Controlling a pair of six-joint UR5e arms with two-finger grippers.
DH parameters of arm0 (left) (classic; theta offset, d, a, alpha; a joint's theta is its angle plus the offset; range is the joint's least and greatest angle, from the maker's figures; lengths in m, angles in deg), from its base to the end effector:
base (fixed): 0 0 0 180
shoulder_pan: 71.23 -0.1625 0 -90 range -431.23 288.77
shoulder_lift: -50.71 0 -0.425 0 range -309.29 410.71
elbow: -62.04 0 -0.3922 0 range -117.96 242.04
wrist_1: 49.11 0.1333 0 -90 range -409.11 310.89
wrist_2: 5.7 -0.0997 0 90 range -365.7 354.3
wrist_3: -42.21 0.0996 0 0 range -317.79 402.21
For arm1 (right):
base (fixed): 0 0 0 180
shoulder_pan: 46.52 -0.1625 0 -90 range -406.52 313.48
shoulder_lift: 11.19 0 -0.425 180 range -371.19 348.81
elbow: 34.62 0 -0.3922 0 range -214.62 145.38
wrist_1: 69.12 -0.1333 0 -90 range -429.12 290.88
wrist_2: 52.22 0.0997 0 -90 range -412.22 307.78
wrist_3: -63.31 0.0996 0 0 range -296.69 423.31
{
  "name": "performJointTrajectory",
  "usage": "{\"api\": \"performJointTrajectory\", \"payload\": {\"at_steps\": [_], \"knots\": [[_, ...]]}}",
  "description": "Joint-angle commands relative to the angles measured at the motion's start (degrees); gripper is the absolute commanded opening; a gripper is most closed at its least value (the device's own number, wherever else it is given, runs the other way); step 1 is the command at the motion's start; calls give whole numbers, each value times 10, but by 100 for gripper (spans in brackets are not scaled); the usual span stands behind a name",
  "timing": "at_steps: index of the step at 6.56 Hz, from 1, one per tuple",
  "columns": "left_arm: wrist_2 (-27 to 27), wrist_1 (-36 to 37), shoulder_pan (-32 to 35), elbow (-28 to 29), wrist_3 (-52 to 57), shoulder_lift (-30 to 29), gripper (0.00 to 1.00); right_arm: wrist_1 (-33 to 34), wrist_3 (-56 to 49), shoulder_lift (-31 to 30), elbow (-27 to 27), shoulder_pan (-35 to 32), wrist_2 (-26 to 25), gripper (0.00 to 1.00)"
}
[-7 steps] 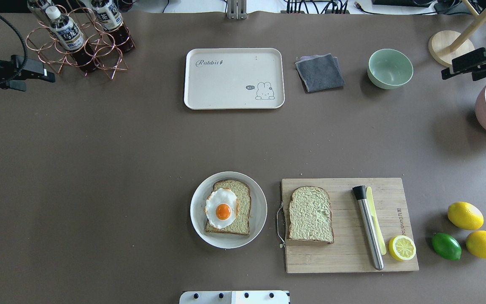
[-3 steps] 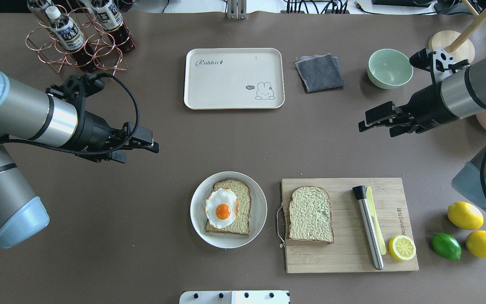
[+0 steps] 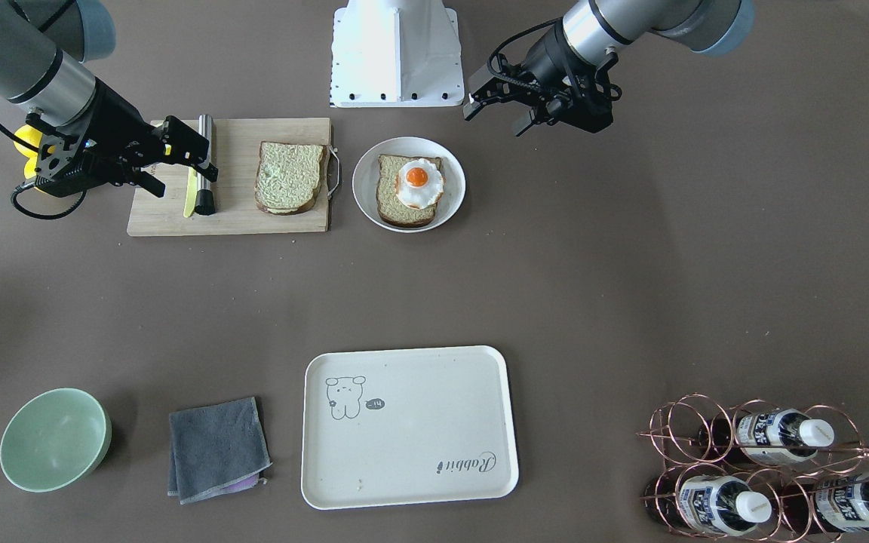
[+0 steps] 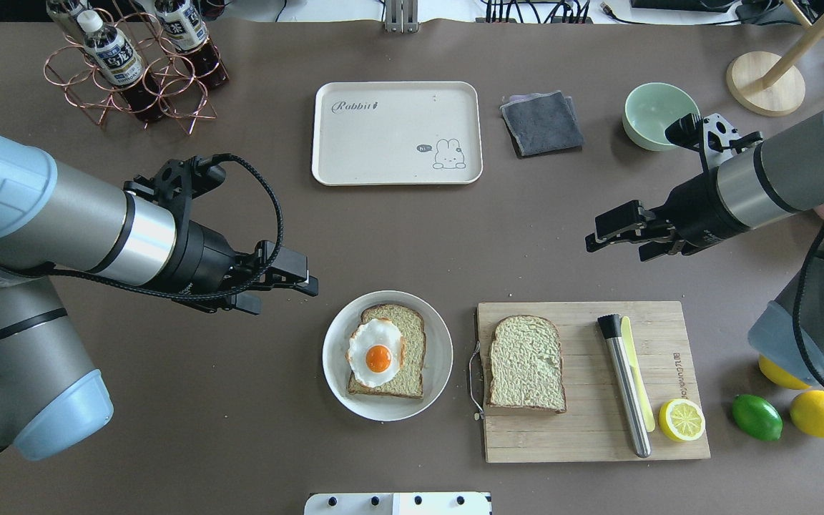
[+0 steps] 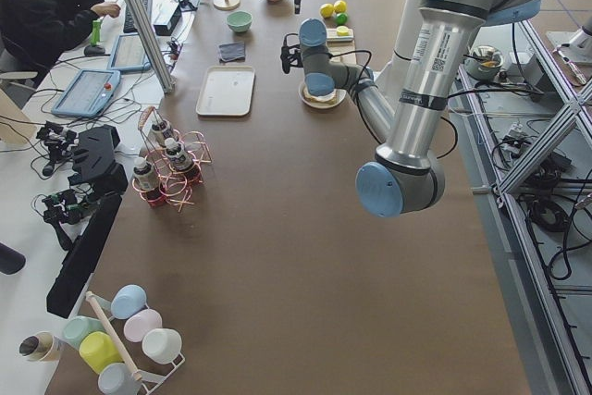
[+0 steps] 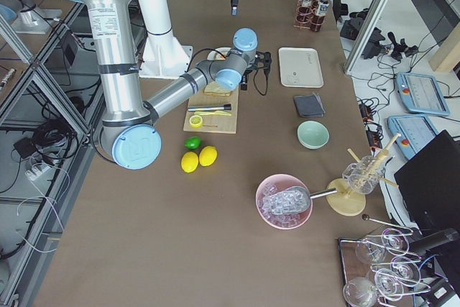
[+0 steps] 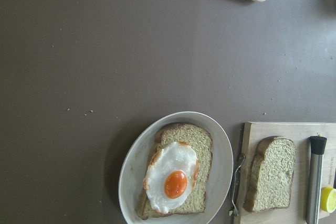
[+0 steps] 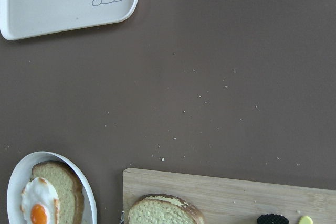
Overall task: Make sandwich and place on tray
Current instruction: 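Move the right gripper over the board's bread slice while the left nears the plate, then lower the right gripper and grasp the plain bread slice's edge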
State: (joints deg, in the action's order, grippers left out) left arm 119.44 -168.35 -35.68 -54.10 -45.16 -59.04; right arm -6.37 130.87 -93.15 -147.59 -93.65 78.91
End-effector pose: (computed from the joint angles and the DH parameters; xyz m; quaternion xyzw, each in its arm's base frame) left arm 0.3796 -0.3647 0.2054 -0.0360 0.6275 -0.0376 0.7769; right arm -0.2985 -0.4212 0.3359 0.0080 -0.5494 0.0078 0.8355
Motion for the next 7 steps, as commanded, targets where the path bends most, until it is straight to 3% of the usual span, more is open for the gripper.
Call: {"api": "performJointTrajectory", "payload": {"at_steps": [1,4,7], "knots": [[-2,0,-4,-1,-28,-17,98,-1,7,1,-3,71,-59,100],[-4,1,-5,1,-28,-24,98,-1,6,0,-6,160,-134,100],[-7,1,-6,7,-28,-23,98,-1,5,-12,0,174,-142,100]]}}
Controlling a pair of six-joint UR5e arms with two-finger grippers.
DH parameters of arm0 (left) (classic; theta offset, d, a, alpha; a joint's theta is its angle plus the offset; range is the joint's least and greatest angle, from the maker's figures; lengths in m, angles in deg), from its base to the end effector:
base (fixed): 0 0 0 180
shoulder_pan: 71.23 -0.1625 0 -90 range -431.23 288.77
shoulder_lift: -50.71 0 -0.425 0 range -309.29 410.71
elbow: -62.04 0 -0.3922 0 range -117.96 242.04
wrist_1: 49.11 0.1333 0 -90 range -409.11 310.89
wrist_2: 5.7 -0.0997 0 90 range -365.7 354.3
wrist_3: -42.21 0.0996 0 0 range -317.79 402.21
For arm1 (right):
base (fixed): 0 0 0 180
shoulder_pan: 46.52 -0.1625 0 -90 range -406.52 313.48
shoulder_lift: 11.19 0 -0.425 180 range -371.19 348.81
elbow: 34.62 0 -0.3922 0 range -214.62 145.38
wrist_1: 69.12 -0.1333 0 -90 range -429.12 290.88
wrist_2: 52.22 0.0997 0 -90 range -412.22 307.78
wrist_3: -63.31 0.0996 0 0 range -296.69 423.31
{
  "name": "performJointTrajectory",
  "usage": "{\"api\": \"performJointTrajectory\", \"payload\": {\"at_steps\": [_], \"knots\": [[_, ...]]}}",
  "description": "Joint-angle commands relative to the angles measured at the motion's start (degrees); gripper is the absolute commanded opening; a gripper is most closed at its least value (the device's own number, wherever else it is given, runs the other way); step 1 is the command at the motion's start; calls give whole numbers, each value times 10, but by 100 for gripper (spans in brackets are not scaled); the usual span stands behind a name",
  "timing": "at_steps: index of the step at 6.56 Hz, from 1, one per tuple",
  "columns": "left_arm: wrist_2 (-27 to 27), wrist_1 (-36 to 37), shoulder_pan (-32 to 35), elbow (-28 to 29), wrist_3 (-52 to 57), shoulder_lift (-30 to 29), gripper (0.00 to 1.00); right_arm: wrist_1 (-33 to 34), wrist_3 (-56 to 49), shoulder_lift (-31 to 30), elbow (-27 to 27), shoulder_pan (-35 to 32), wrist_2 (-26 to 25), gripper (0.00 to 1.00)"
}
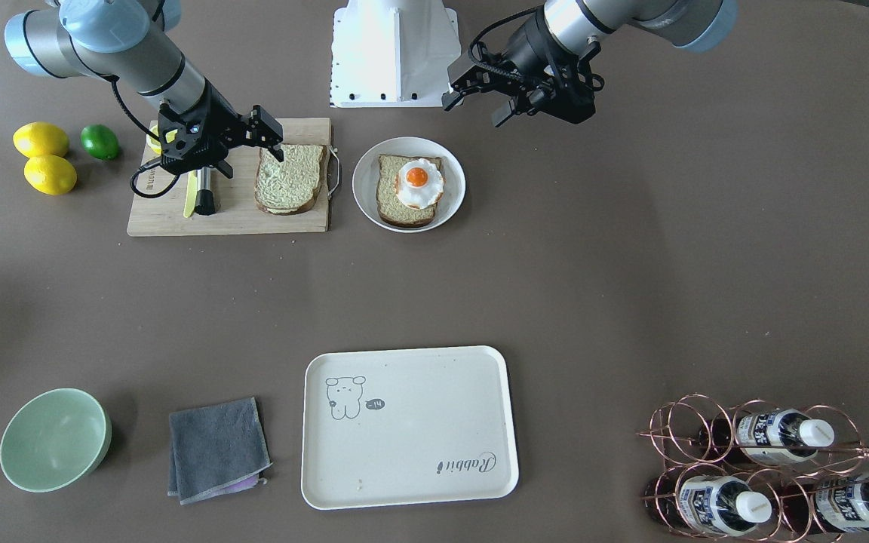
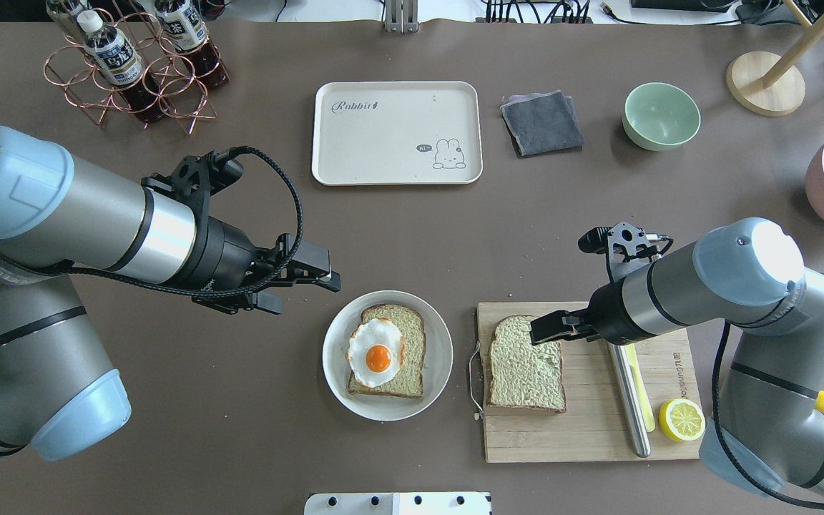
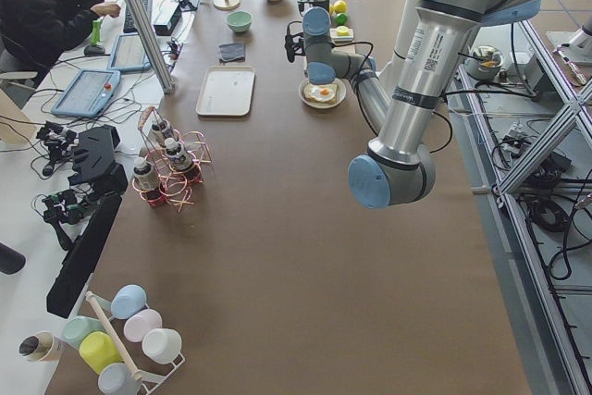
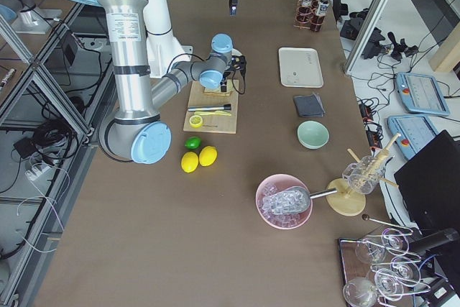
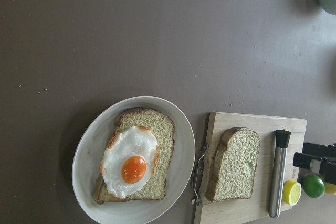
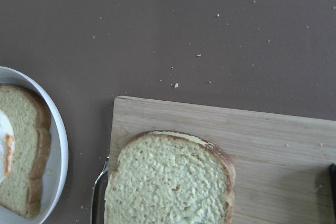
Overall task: Make sandwich and place on tray
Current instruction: 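Lower the right gripper and grasp the plain bread slice's edge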
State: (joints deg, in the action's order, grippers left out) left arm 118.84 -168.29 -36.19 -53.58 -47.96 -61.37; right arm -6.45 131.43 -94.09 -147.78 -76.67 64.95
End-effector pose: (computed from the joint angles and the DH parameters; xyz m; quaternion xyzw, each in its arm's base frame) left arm 0.3868 -0.3650 0.1878 -0.0440 0.6361 -0.0503 0.7687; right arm -0.4051 -0.3369 0.3499 0.0204 -0.5110 -0.0514 0.8578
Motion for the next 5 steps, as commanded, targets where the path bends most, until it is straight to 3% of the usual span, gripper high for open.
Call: {"api": "performJointTrajectory", "payload": {"at_steps": [1,5], "knots": [[-2,1,-6,1,0,0,98,0,0,-2,9,6,-4,100],[-3,1,-7,2,0,0,98,0,0,-2,18,14,-12,100]]}}
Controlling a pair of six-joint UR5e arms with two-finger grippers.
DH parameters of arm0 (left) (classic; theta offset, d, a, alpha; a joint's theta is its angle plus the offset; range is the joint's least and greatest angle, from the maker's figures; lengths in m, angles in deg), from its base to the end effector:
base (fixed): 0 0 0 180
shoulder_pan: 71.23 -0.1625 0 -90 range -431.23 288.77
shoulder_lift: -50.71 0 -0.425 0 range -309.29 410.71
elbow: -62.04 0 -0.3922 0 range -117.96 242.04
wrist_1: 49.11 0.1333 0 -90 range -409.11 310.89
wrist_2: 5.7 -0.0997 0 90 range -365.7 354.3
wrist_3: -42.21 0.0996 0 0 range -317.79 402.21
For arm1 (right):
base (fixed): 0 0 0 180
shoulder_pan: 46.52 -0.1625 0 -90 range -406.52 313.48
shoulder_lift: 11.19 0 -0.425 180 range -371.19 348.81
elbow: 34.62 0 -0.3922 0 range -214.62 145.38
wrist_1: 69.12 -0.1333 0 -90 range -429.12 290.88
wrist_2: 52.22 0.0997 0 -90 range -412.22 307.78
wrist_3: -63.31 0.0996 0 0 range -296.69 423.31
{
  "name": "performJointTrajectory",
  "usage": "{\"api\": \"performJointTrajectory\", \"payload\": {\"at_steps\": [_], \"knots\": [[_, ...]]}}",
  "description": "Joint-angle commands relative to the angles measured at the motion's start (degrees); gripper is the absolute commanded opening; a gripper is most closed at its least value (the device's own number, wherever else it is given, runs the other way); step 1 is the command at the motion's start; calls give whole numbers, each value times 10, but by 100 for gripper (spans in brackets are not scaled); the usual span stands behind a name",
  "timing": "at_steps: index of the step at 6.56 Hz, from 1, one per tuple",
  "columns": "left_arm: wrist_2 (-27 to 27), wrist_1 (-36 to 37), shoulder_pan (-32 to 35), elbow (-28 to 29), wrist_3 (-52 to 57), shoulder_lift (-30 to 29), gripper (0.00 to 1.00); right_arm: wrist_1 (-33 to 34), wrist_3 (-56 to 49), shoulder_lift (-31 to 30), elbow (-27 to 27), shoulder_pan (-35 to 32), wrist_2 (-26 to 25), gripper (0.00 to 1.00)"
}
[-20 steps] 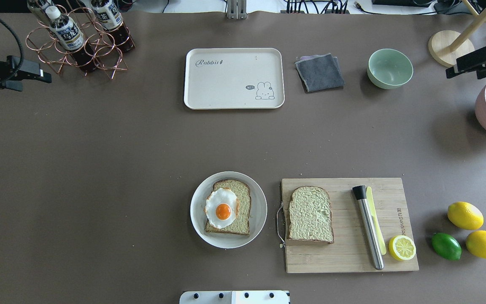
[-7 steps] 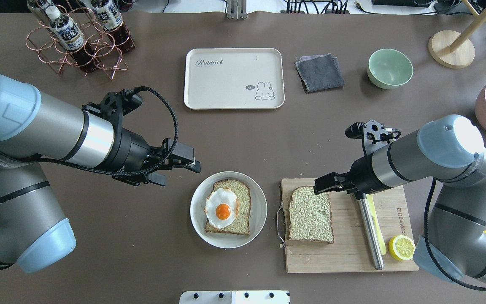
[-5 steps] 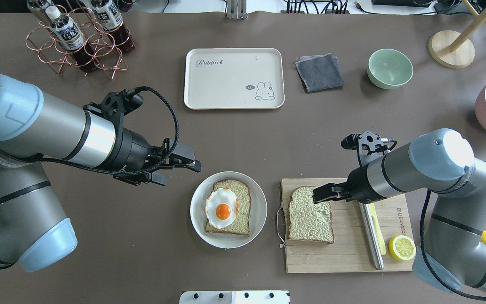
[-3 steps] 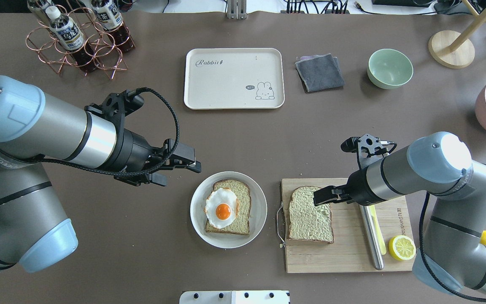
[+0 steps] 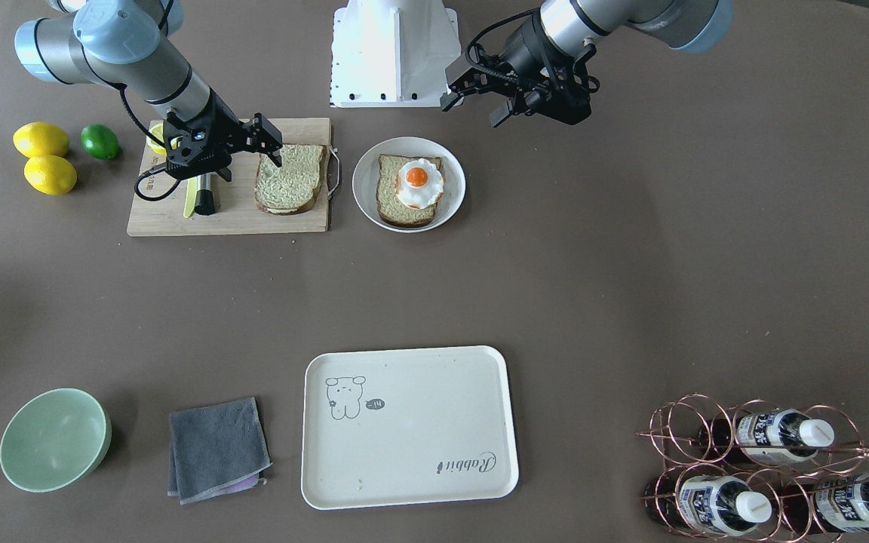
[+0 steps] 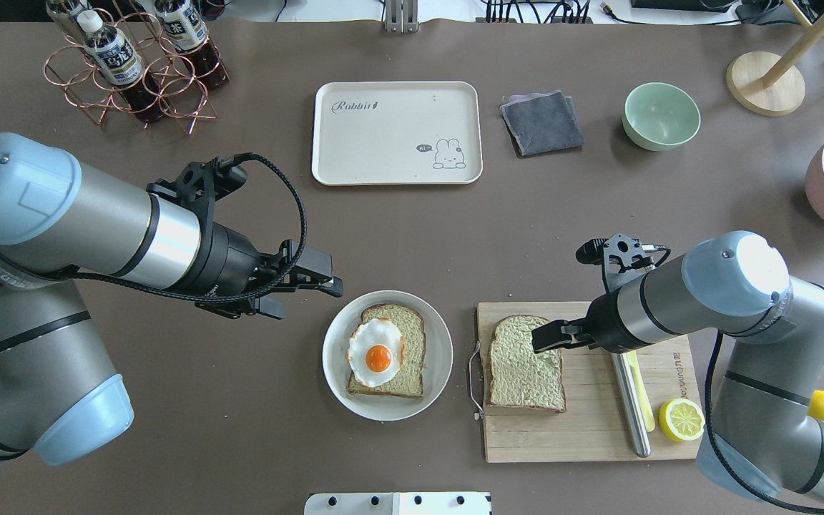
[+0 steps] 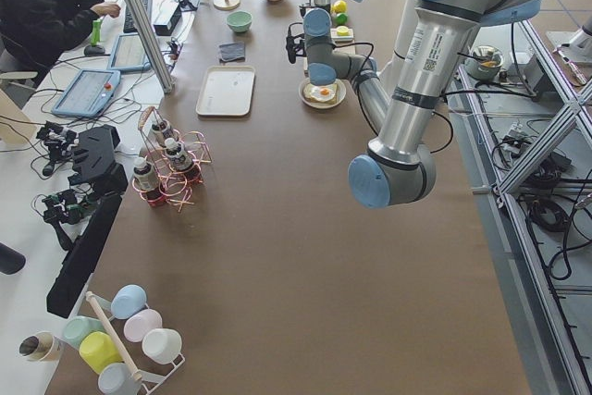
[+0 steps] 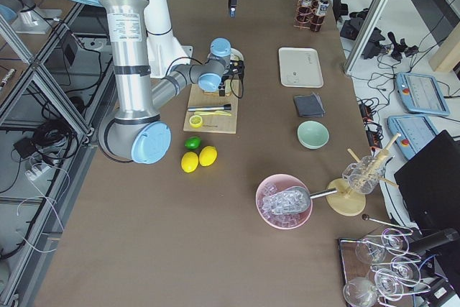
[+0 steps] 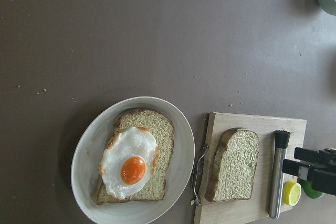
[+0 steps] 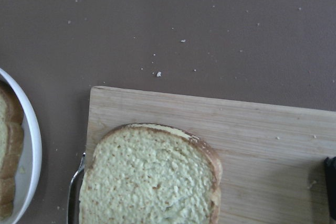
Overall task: Make sandwich and place on tray
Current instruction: 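Lower the right gripper and grasp the plain bread slice's edge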
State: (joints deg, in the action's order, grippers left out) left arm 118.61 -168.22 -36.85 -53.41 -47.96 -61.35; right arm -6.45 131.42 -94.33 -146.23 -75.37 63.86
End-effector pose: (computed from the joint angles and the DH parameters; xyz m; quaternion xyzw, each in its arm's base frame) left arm 0.3919 -0.3616 0.1892 -0.0470 0.6342 -0.0480 0.7702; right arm -0.4171 -0.3320 0.3653 0.0151 -0.4973 -0.0531 0.8658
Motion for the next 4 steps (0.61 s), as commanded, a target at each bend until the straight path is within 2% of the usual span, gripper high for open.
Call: {"api": "performJointTrajectory", "payload": {"at_steps": [1,4], "knots": [[0,0,0,0,0,0,98,0,0,1,9,3,-8,100],[0,0,-4,5,0,-2,98,0,1,0,17,12,-17,100]]}}
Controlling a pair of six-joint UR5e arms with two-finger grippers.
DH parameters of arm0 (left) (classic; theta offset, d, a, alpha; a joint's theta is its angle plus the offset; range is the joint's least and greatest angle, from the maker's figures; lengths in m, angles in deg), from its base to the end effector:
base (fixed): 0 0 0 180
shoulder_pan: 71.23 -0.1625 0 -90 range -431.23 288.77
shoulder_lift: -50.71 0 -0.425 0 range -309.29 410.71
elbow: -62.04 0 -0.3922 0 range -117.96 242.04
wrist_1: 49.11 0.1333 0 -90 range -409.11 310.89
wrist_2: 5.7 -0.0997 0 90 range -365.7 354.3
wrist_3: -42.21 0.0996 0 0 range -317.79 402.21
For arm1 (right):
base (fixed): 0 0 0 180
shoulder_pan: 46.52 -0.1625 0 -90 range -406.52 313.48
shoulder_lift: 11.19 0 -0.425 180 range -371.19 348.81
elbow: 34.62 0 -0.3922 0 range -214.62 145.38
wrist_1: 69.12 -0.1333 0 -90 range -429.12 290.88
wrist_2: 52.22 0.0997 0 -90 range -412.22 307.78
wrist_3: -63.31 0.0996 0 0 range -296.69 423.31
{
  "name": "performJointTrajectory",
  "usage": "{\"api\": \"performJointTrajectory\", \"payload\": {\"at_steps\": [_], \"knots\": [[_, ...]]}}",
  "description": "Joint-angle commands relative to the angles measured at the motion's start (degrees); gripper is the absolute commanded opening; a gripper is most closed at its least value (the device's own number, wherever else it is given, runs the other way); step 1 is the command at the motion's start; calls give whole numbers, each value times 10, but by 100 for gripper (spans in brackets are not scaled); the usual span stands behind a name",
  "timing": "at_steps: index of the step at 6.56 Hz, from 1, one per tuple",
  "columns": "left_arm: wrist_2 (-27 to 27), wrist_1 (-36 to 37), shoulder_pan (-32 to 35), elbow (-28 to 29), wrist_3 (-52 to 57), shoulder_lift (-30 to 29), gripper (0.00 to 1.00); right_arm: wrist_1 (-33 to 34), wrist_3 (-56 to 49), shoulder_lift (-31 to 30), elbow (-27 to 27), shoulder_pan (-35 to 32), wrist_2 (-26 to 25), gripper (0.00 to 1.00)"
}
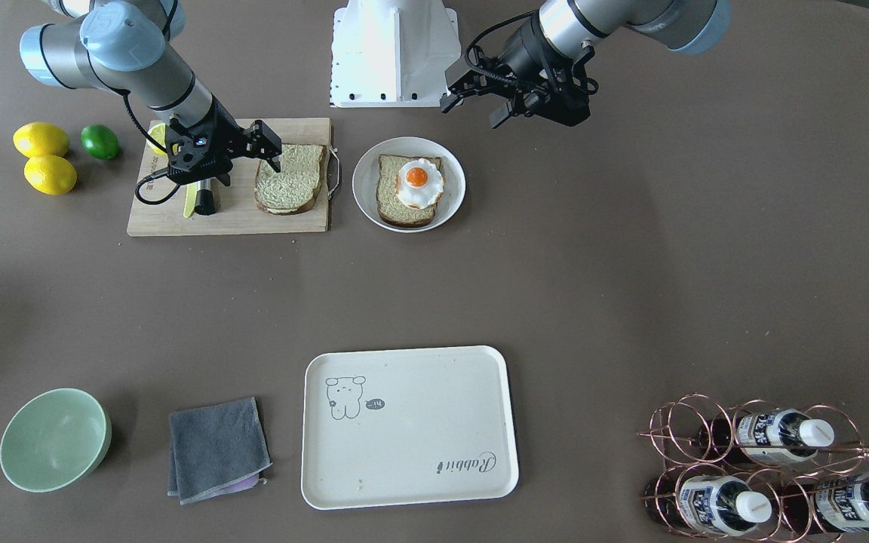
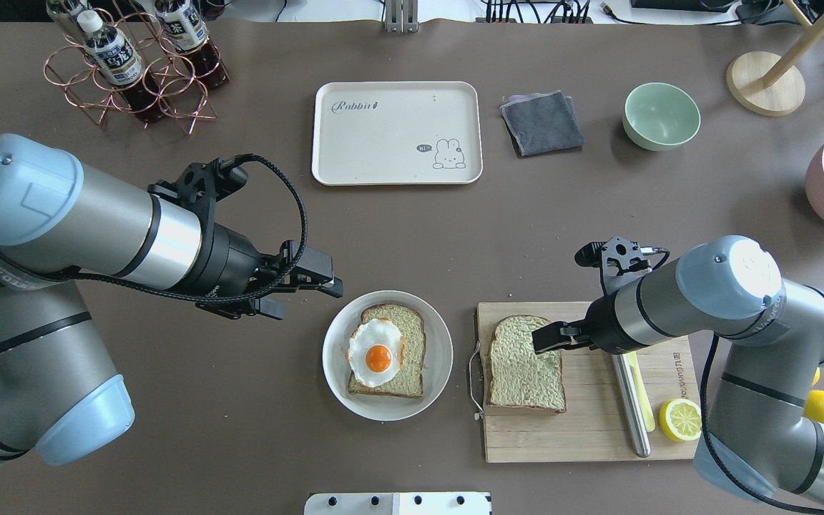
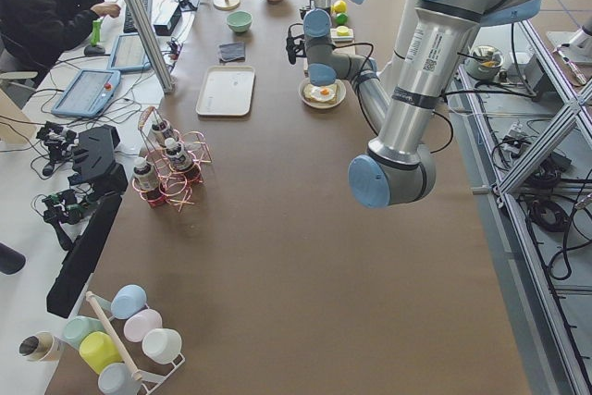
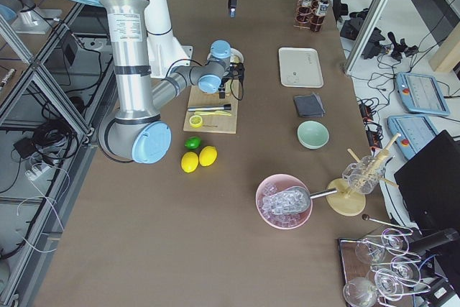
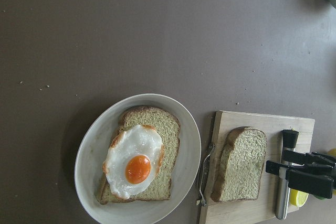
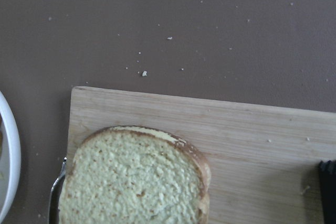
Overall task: Make sandwich and place on tray
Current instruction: 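Lower the right gripper and grasp the plain bread slice's edge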
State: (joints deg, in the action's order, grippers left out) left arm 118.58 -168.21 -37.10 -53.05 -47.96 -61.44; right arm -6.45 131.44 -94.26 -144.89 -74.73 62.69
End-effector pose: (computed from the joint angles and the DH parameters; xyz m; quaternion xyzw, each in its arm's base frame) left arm 0.3954 -0.3613 0.1907 -0.0491 0.6325 -0.0475 0.7716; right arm -0.4252 -0.3318 0.3763 0.0156 -0.4864 -0.0507 0.8721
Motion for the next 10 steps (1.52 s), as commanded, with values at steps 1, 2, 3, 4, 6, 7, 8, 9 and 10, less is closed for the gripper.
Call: {"api": "performJointTrajectory", "payload": {"at_steps": [1,2,3,4,6,7,8,9,10], "knots": [[0,0,-1,1,0,-1,98,0,2,1,4,17,-19,99],[0,0,-1,1,0,0,98,0,2,2,4,21,-21,91],[0,0,-1,1,0,1,98,0,2,3,4,24,-28,79],[0,0,-1,2,0,1,98,0,2,3,4,31,-35,76],[0,0,-1,5,0,0,98,0,2,1,5,39,-43,64],[0,0,-1,6,0,-1,98,0,2,1,5,39,-43,25],[0,0,-1,6,0,-1,98,0,2,4,5,39,-43,0],[0,0,-1,7,0,-1,98,0,2,4,1,39,-43,0],[-1,0,-1,9,0,-2,98,0,2,3,0,38,-43,0]]}}
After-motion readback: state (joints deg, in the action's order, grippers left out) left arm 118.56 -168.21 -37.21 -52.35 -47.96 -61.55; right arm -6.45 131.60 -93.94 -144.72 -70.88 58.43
